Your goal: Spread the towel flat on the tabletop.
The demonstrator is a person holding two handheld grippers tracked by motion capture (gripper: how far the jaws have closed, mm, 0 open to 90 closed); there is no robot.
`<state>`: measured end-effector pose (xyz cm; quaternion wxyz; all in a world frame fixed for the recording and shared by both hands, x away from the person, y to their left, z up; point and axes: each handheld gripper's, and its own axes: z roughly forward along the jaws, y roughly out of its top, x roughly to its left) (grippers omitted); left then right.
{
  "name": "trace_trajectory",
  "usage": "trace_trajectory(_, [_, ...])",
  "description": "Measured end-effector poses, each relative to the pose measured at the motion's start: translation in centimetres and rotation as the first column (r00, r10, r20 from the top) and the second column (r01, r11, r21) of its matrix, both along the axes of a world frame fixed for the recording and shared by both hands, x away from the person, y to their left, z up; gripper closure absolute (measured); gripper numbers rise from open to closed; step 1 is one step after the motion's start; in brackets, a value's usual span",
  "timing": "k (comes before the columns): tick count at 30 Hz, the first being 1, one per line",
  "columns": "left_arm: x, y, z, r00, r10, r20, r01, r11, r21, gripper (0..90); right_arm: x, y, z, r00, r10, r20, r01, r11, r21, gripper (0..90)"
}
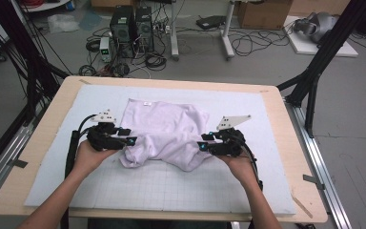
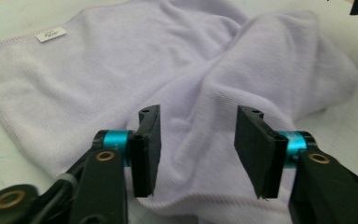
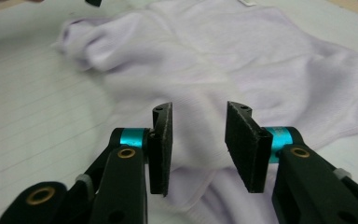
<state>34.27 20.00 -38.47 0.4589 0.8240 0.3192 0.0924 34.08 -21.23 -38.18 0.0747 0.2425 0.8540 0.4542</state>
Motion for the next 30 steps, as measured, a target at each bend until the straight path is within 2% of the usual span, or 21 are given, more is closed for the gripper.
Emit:
trace_trajectory(2, [-1.2, 0.0, 0.0, 0.9994, -0.032, 0.011, 0.033, 0.9994, -0.011, 46.3, -1.4, 0.1, 0.0, 0.9983, 0.044, 0.037, -0.044, 0.999, 0.003, 59.6])
trace_trajectory(5, [-2.8, -0.2, -0.4, 0.9960, -0.089, 0.010, 0.089, 0.9960, -0.009, 43.0, -3.0, 0.5, -0.8, 0.9950, 0.089, 0.045, -0.087, 0.996, -0.032, 57.9])
trace_trajectory(9, [-4.1, -1.1, -1.5, 0.9883, -0.152, 0.010, 0.151, 0.9873, 0.049, 41.3, -3.6, 0.9, -2.4, 0.9918, 0.123, 0.035, -0.120, 0.991, -0.066, 54.2])
trace_trajectory(12, [-3.7, -1.9, -2.7, 0.9888, -0.149, -0.001, 0.149, 0.9832, 0.106, 41.3, -3.2, 1.8, -3.4, 0.9916, 0.127, 0.020, -0.125, 0.988, -0.094, 53.0])
trace_trajectory(13, [-3.4, -2.1, -3.1, 0.9878, -0.156, -0.003, 0.155, 0.9796, 0.128, 43.6, -3.1, 2.1, -3.7, 0.9911, 0.132, 0.019, -0.129, 0.985, -0.115, 53.3])
trace_trajectory(15, [-3.0, -2.7, -4.1, 0.9869, -0.160, -0.020, 0.161, 0.9743, 0.157, 55.2, -2.6, 2.9, -4.3, 0.9899, 0.140, 0.022, -0.135, 0.979, -0.152, 56.8])
trace_trajectory(17, [-2.7, -3.1, -4.6, 0.9852, -0.171, -0.008, 0.170, 0.9674, 0.188, 67.3, -2.2, 3.5, -5.0, 0.9889, 0.148, 0.011, -0.144, 0.973, -0.180, 68.4])
trace_trajectory(18, [-2.7, -3.1, -4.4, 0.9860, -0.167, 0.003, 0.163, 0.9680, 0.191, 71.3, -2.1, 3.7, -5.3, 0.9883, 0.152, 0.012, -0.147, 0.969, -0.198, 74.4])
trace_trajectory(20, [-2.9, -2.9, -4.1, 0.9871, -0.160, 0.010, 0.156, 0.9727, 0.172, 74.7, -2.1, 3.7, -5.3, 0.9865, 0.163, 0.011, -0.158, 0.968, -0.197, 85.1])
trace_trajectory(21, [-3.0, -2.6, -3.8, 0.9869, -0.161, 0.013, 0.157, 0.9729, 0.170, 75.6, -2.2, 3.5, -5.1, 0.9866, 0.163, 0.011, -0.158, 0.970, -0.186, 86.0])
trace_trajectory(23, [-3.3, -2.0, -3.2, 0.9882, -0.152, 0.019, 0.148, 0.9781, 0.147, 76.6, -2.4, 3.0, -4.6, 0.9867, 0.163, 0.005, -0.160, 0.975, -0.154, 86.7])
trace_trajectory(25, [-3.8, -1.2, -2.3, 0.9896, -0.141, 0.029, 0.137, 0.9855, 0.100, 76.8, -3.0, 2.4, -3.9, 0.9870, 0.160, 0.010, -0.158, 0.978, -0.134, 87.1])
trace_trajectory(30, [-5.2, 0.2, 1.0, 0.9890, -0.125, 0.079, 0.124, 0.9921, 0.022, 76.9, -4.7, 1.0, -1.2, 0.9846, 0.169, 0.045, -0.167, 0.985, -0.047, 87.5])
